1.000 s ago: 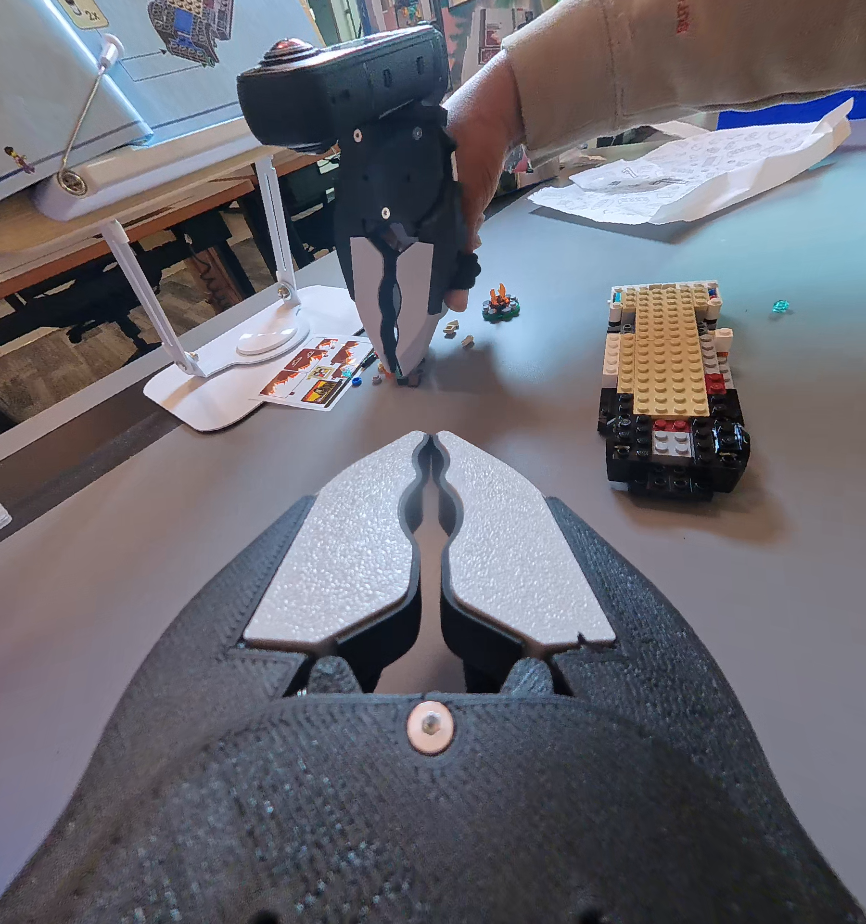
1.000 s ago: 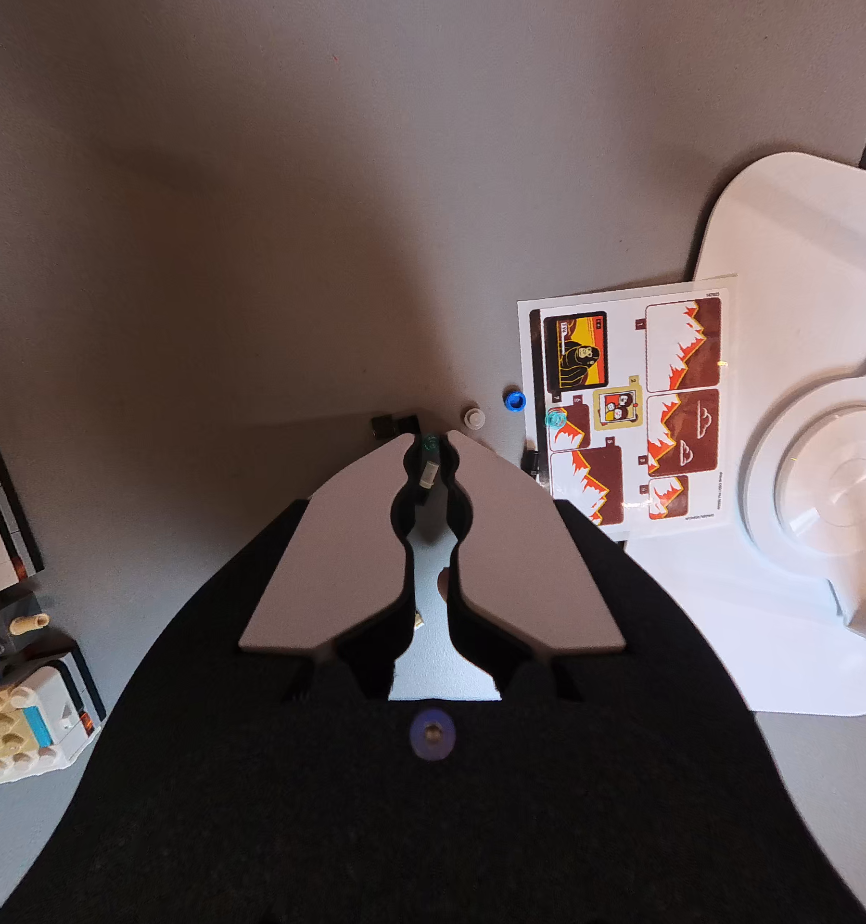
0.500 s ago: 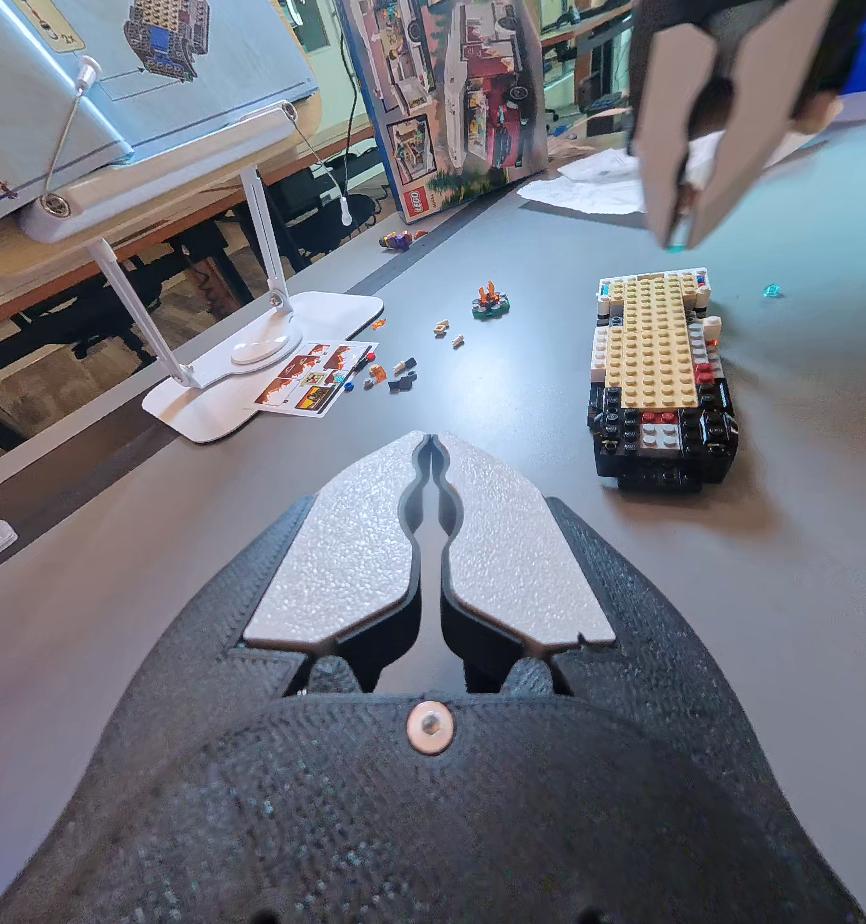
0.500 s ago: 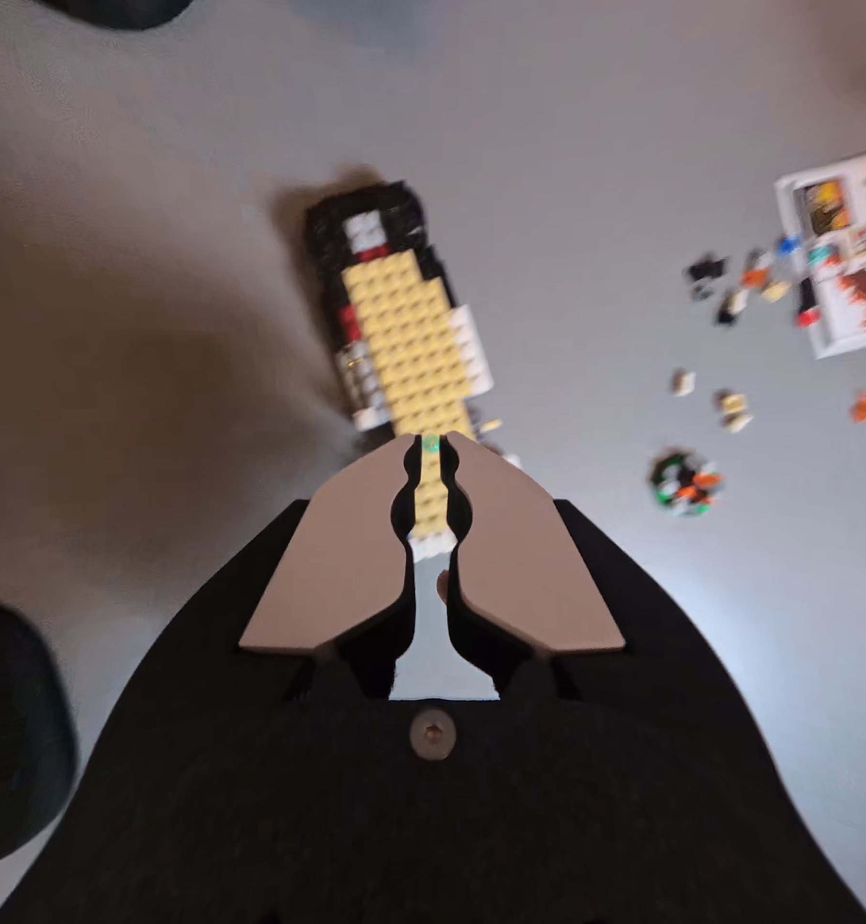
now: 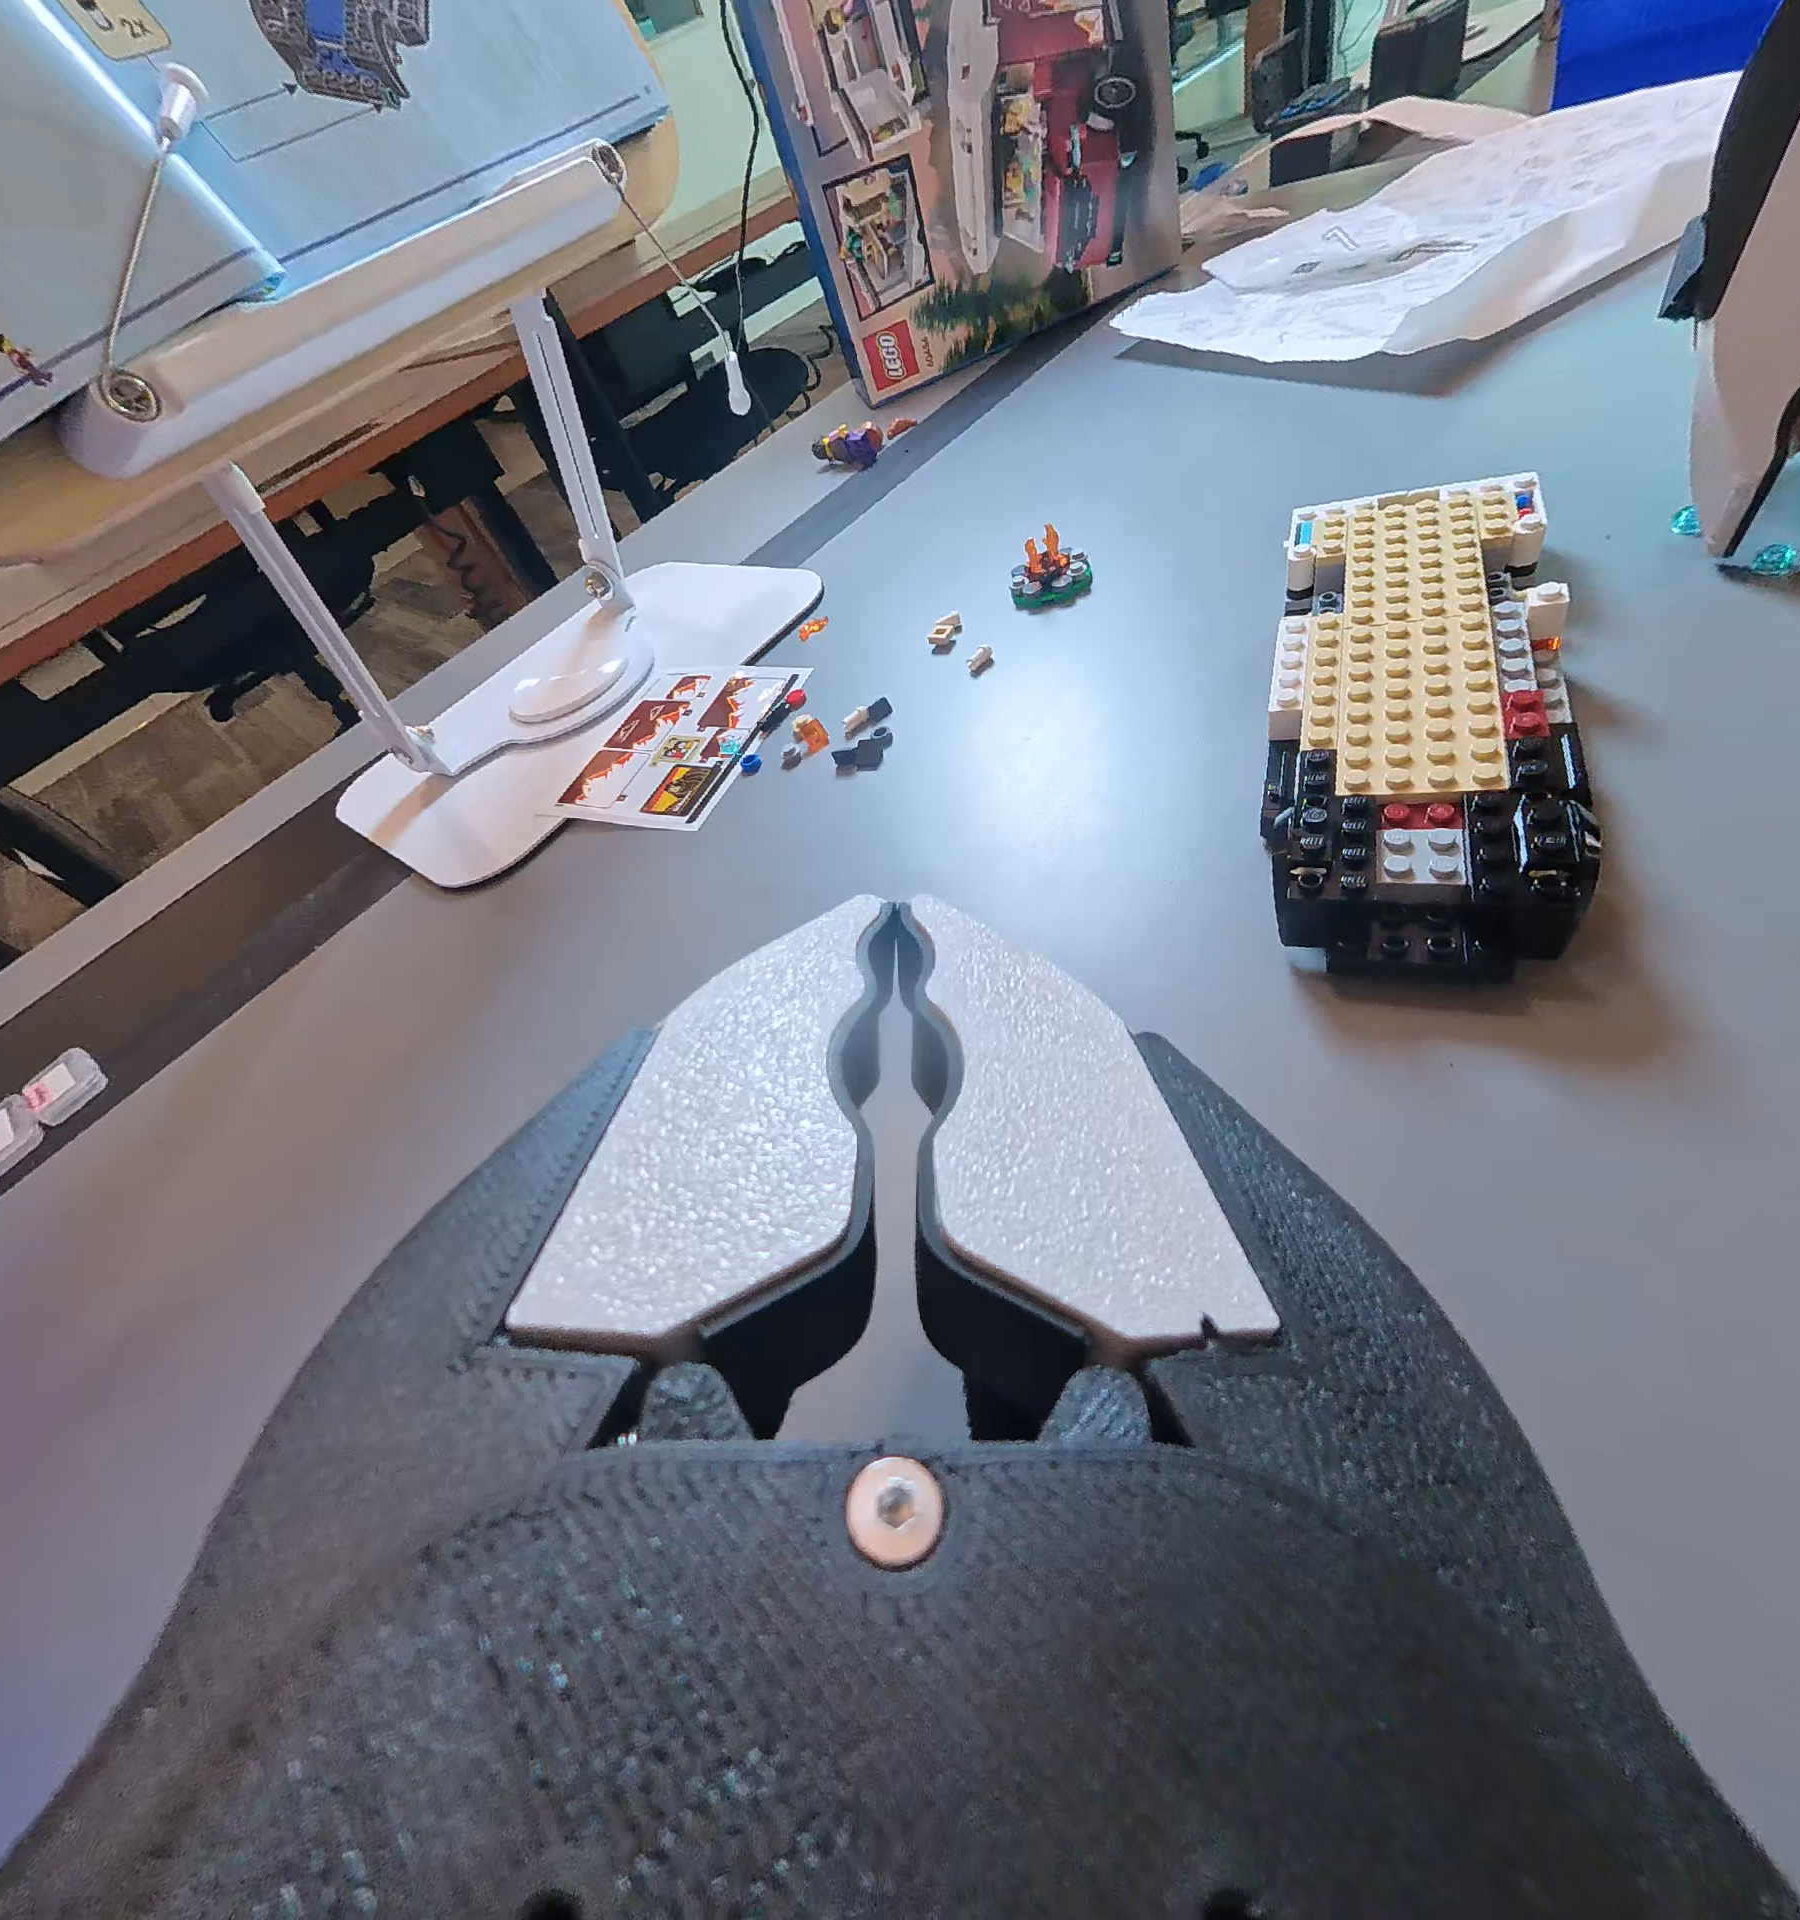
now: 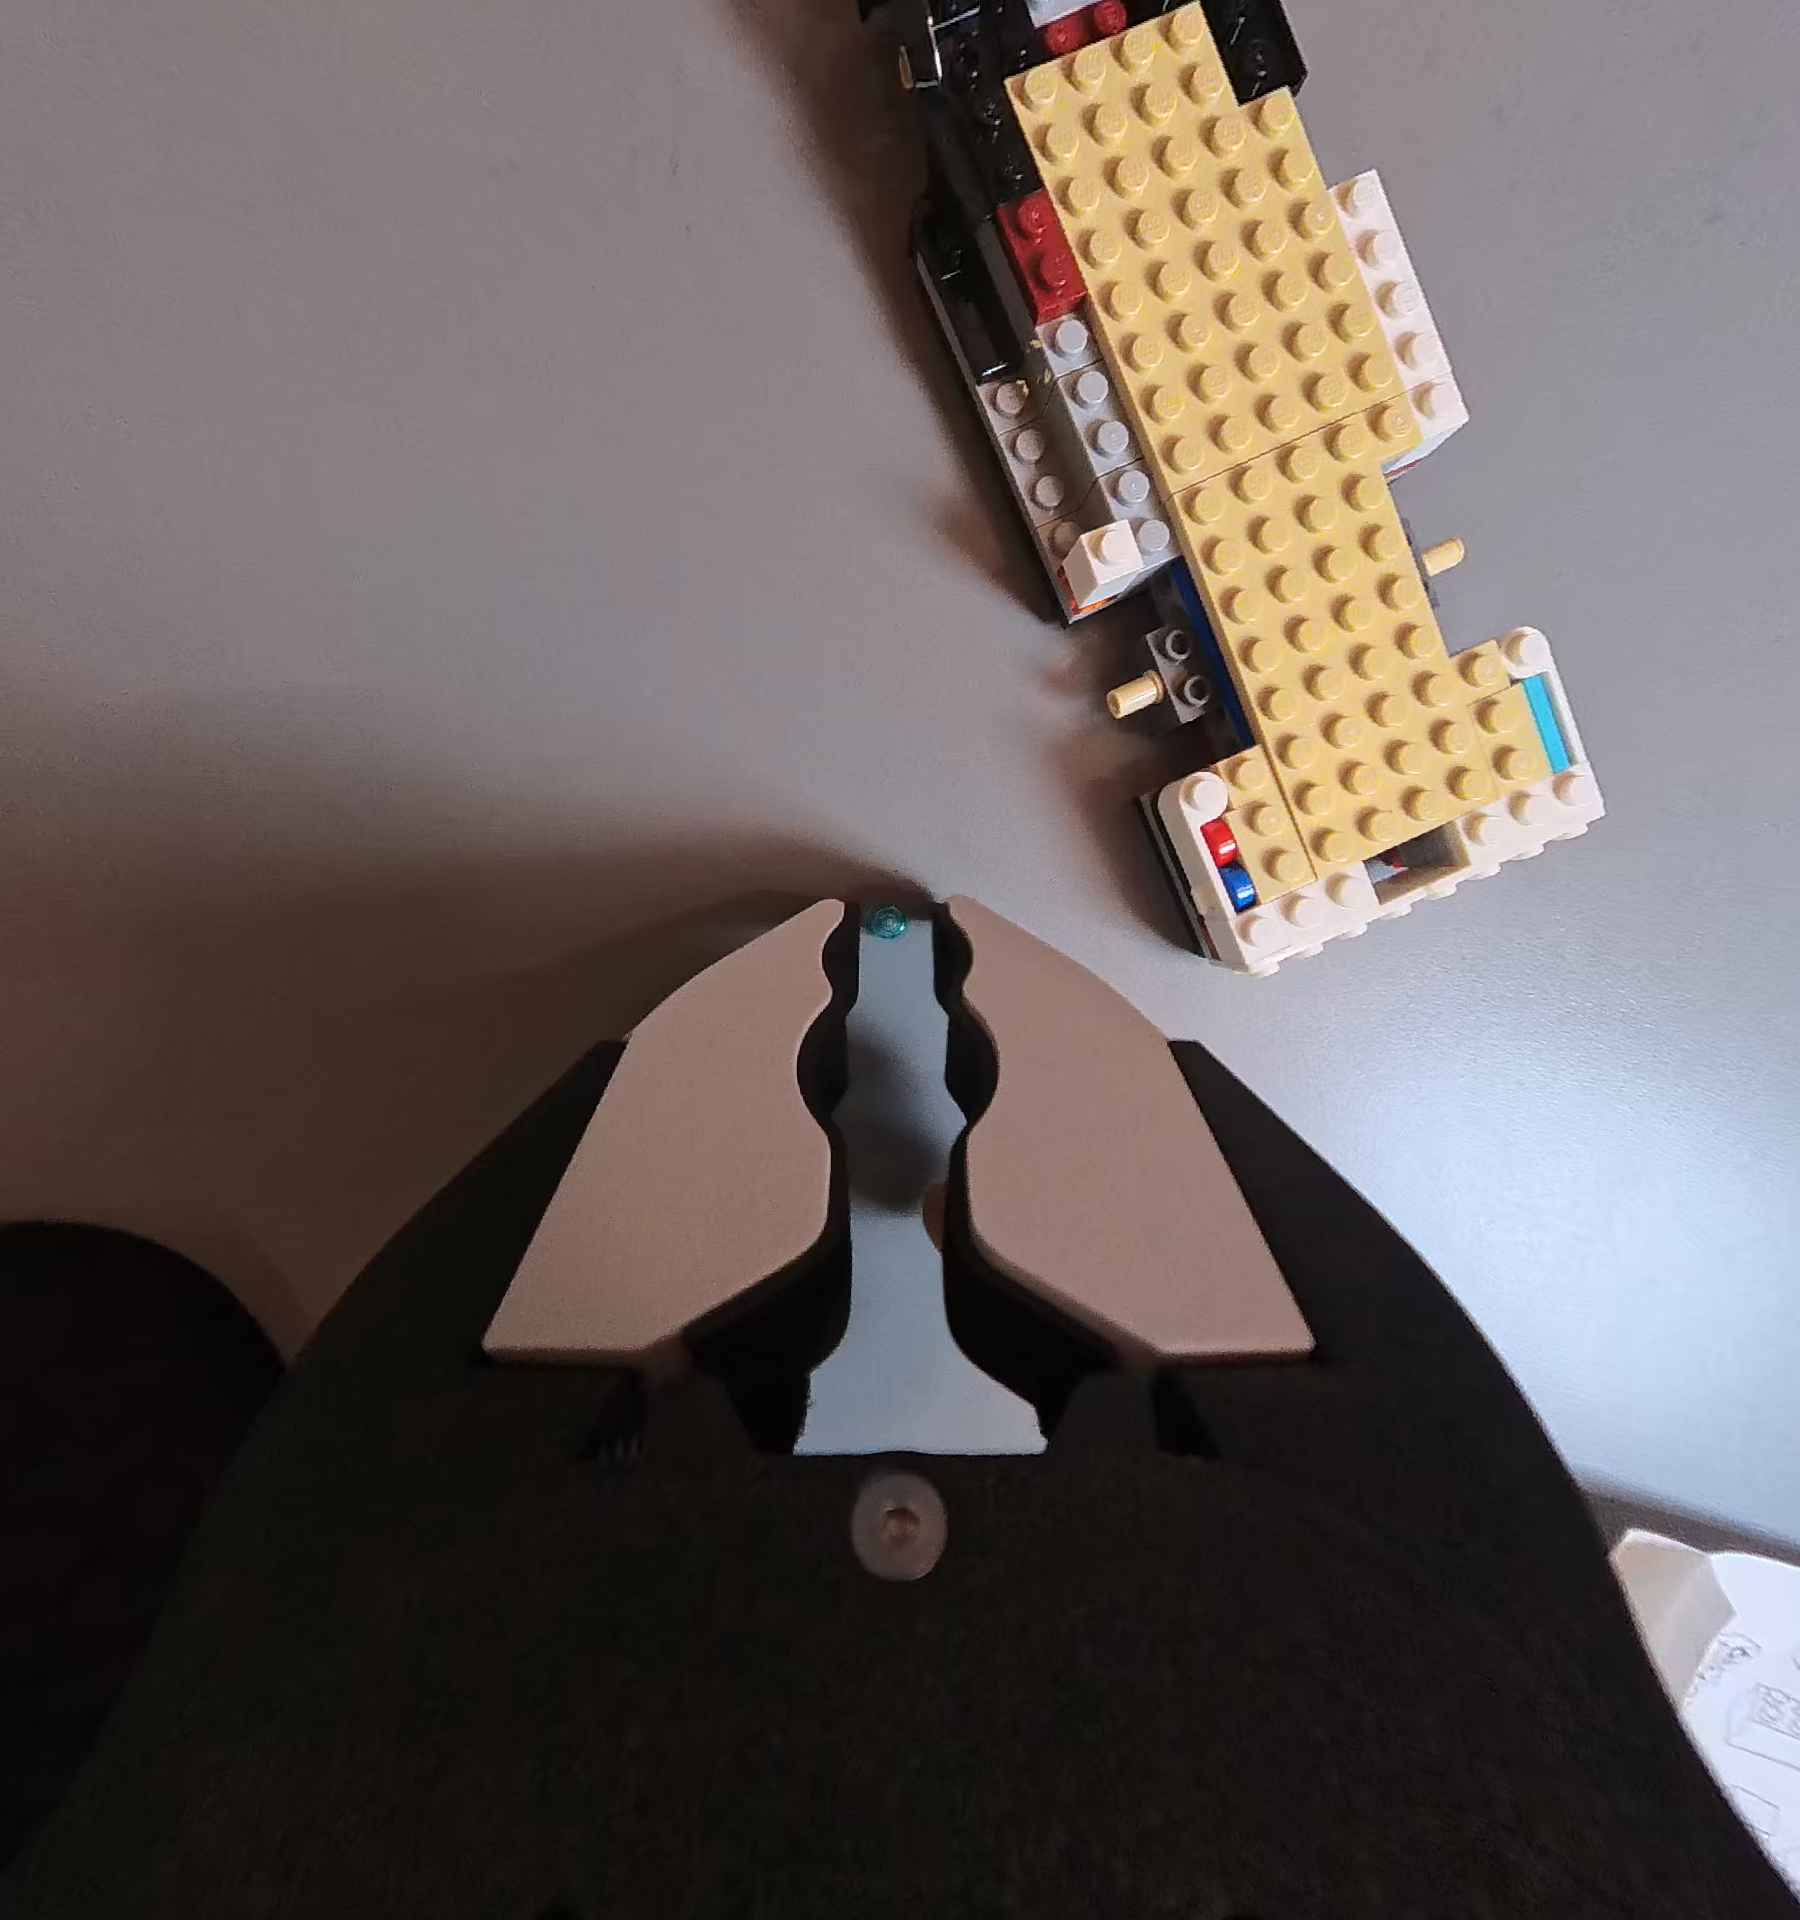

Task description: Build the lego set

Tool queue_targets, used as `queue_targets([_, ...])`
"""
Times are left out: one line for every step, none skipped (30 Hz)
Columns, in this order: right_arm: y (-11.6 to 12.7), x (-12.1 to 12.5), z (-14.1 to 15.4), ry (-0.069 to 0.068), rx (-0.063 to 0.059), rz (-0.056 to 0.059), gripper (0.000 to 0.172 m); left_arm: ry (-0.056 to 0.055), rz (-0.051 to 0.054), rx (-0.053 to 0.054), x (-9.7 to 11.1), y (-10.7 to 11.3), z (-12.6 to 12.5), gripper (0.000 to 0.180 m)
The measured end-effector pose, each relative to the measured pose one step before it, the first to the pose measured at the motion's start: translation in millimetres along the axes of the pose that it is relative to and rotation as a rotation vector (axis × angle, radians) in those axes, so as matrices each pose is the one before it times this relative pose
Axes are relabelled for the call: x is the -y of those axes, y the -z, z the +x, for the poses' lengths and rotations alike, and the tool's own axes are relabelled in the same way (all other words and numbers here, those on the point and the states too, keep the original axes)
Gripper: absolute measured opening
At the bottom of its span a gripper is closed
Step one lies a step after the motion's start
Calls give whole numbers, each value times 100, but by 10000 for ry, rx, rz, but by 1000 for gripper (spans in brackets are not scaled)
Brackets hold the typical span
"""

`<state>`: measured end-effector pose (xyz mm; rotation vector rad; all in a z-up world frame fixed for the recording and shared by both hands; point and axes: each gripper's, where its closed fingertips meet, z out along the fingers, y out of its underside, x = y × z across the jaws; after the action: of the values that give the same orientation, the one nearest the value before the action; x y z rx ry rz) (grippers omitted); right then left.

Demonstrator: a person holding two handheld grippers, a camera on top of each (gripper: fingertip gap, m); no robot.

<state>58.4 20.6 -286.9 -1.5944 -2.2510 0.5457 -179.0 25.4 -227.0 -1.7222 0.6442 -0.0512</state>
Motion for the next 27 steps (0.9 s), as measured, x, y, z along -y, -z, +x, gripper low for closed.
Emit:
queue_targets([64, -3, -60, 16, -17, 41, 15, -8, -40, -9, -83, -22, 34, 0])
queue_targets([160, 77, -19, 13, -48, 105, 17, -12, -34, 9, -47, -19, -2, 0])
queue_targets([305, 217, 67, -18, -98, 201, 18, -19, -10, -7, 15, 0, 39, 0])
queue_targets([459, 287, 122, -69, -128, 257, 19, -34, 31, -40, 89, 37, 125, 0])
queue_targets([578, 354, 211, -104, -185, 311, 20, -49, 29, -36, 116, 40, 133, 0])
queue_targets([680, 427, 340, -123, -286, 404, 21, -83, 14, -18, 109, 62, 133, 0])
queue_targets([714, 416, 404, -155, -341, 454, 22, -103, 28, -13, 124, 54, 127, 0])
queue_targets([680, 283, 441, -218, -352, 425, 22, -72, 53, -48, 171, 73, 169, 0])
queue_targets([566, 110, 479, -273, -384, 365, 22, 1, 62, -127, 198, 63, 266, 0])
queue_targets([380, -77, 516, -281, -404, 294, 22, 90, 42, -223, 181, 19, 398, 0])
queue_targets([156, -223, 480, -220, -387, 212, 22, 169, -20, -333, 82, -69, 552, 4])
queue_targets([-82, -350, 450, -105, -364, 102, 22, 179, -63, -336, 26, -158, 546, 9])
queue_targets([-324, -394, 453, -30, -337, -2, 23, 137, -69, -336, 26, -212, 547, 13])
queue_targets([-494, -305, 315, -36, -192, -52, 24, 125, -123, -390, -24, -305, 621, 17])
queue_targets([-579, -159, 138, -70, -13, -87, 26, 133, -133, -358, -9, -366, 566, 23])
queue_targets([-628, -85, 161, -26, 4, -166, 28, 195, -106, -418, 23, -395, 642, 28])
queue_targets([-641, -95, 289, 125, -59, -252, 31, 283, -162, -519, -33, -404, 768, 33])
queue_targets([-618, -25, 224, 235, -20, -256, 35, 294, -181, -465, -72, -388, 721, 38])
queue_targets([-573, 104, 71, 198, 96, -185, 38, 204, -185, -411, -151, -327, 685, 42])
queue_targets([-547, 189, 61, 140, 128, -136, 39, 80, -191, -272, -239, -256, 538, 45])
queue_targets([-490, 174, 112, 163, 108, -136, 39, -50, -158, -109, -273, -211, 355, 47])
queue_targets([-417, 160, 193, 216, 72, -130, 39, -115, -157, -70, -301, -167, 308, 47])
queue_targets([-327, 208, 295, 224, 30, -68, 38, -140, -152, 17, -178, -99, 162, 47])
queue_targets([-270, 223, 334, 150, 55, -29, 36, -166, -41, 67, -34, -62, 93, 46])
queue_targets([-286, 158, 397, 56, 62, -58, 35, -143, -52, -10, -58, -55, 154, 44])
queue_targets([-266, 166, 558, 40, -37, -30, 34, -94, -64, -36, -78, -42, 138, 43])
queue_targets([-274, 180, 640, 46, -103, 15, 33, -67, -22, 10, -23, -18, 43, 42])
